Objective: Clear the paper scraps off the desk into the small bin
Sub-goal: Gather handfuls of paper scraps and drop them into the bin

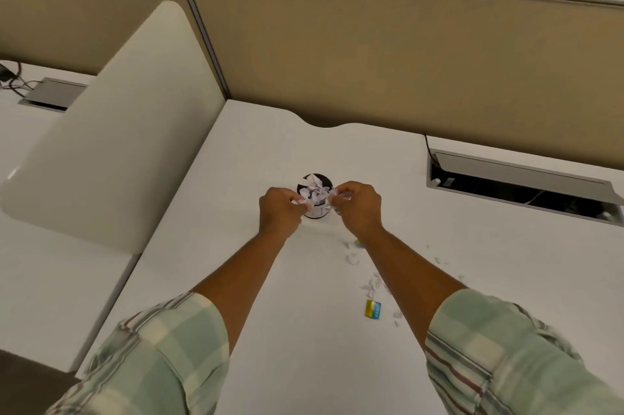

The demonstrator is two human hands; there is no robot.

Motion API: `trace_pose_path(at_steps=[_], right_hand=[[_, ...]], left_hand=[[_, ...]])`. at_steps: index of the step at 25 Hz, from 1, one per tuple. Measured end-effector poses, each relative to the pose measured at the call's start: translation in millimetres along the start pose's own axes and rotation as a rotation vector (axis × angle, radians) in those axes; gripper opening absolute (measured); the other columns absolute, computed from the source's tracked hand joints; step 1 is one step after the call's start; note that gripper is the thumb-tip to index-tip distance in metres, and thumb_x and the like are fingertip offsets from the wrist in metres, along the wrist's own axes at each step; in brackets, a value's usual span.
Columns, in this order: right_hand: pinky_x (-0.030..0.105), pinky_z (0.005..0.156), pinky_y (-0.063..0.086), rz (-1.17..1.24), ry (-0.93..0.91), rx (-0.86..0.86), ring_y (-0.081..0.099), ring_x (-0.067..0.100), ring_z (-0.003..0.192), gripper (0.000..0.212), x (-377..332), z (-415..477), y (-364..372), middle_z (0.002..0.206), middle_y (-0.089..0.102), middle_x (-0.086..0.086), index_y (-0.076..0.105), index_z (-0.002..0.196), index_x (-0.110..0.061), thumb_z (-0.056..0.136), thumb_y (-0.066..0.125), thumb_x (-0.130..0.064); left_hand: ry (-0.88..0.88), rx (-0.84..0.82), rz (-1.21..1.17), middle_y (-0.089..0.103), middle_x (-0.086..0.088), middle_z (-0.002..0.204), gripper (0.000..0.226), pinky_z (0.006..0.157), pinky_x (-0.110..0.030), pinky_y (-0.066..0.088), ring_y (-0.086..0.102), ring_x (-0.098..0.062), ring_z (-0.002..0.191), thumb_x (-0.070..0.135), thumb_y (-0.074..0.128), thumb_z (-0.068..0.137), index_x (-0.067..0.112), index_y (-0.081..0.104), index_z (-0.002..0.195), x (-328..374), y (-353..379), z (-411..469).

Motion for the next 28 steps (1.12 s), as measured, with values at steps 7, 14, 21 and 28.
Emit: trace_pose_path(at_steps=[7, 14, 21, 28], right_hand=[[0.016, 0.065, 0.045, -0.361, -0.119, -0.054, 0.069, 0.024, 0.090, 0.017, -24, 39, 33, 0.103, 0.071, 0.013, 0.074, 0.106, -0.009, 0.092, 0.066, -0.014], [0.022, 0.083, 0.040, -0.504, -0.218, -0.112, 0.060, 0.025, 0.105, 0.032, -19, 36, 42, 0.118, 0.063, 0.012, 0.062, 0.122, -0.010, 0.091, 0.065, -0.017], [0.030, 0.065, 0.037, -0.915, -0.370, -0.150, 0.055, 0.025, 0.081, 0.018, -14, 37, 45, 0.081, 0.060, 0.006, 0.068, 0.088, -0.013, 0.090, 0.054, -0.002], [0.035, 0.073, 0.033, -1.232, -0.440, -0.101, 0.039, 0.021, 0.076, 0.020, -14, 40, 52, 0.070, 0.062, -0.001, 0.065, 0.077, -0.024, 0.090, 0.058, -0.011]], left_hand=[[0.005, -0.003, 0.104, 0.078, -0.006, 0.086, 0.013, 0.052, -0.013, 0.041, 0.065, -0.014, 0.068, 0.017, 0.088, 0.074, 0.009, 0.081, 0.081, 6, 4, 44], [0.048, -0.043, 0.086, 0.077, -0.008, 0.095, 0.019, 0.069, -0.026, 0.057, 0.074, -0.025, 0.087, 0.010, 0.082, 0.079, 0.007, 0.080, 0.098, -2, 6, 57], [0.183, -0.097, 0.259, 0.078, -0.008, 0.105, 0.022, 0.079, -0.027, 0.058, 0.074, -0.026, 0.093, 0.007, 0.064, 0.093, 0.013, 0.080, 0.105, -7, 15, 58], [0.336, -0.057, 0.686, 0.072, -0.005, 0.085, 0.016, 0.063, -0.030, 0.043, 0.065, -0.026, 0.085, 0.019, 0.060, 0.091, 0.022, 0.075, 0.089, -5, 28, 56]])
Point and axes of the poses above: each hand's wrist, its own z-axis towards the middle knuckle, its own y-axis out of the palm, x = y × z, the point moved 1 cm from there along z, towards the middle knuckle
